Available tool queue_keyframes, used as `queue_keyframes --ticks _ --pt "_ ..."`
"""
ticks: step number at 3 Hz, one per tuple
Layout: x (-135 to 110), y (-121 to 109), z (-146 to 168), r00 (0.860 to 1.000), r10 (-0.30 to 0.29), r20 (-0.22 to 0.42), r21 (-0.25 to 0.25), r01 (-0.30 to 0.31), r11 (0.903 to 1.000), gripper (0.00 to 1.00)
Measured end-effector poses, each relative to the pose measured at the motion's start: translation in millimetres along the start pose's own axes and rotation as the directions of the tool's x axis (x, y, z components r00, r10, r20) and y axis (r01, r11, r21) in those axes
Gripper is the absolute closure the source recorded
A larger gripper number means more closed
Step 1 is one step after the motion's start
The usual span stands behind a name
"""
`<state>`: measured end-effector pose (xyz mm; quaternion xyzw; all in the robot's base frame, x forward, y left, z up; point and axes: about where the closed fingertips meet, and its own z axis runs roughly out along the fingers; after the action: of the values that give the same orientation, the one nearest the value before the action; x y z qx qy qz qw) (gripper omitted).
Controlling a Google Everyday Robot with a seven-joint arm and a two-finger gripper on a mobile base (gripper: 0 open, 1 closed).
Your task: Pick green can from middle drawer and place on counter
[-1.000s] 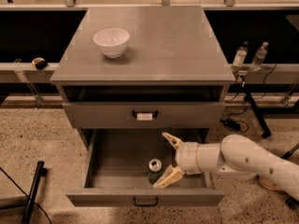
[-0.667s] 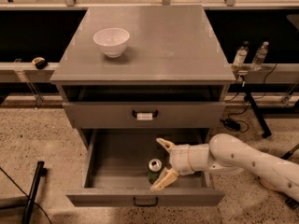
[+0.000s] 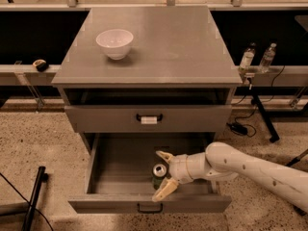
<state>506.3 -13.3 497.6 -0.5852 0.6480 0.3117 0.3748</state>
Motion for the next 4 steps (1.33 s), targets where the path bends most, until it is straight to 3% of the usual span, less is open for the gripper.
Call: queue_keyframes --ticks 2,4 --pt "27.8 -18.1 22.4 0.996 0.066 0.066 0.007 -0.067 0.9977 0.00" --pt "61.2 -54.2 9.3 0.980 0.146 0.134 0.100 -0.160 0.9821 0.00"
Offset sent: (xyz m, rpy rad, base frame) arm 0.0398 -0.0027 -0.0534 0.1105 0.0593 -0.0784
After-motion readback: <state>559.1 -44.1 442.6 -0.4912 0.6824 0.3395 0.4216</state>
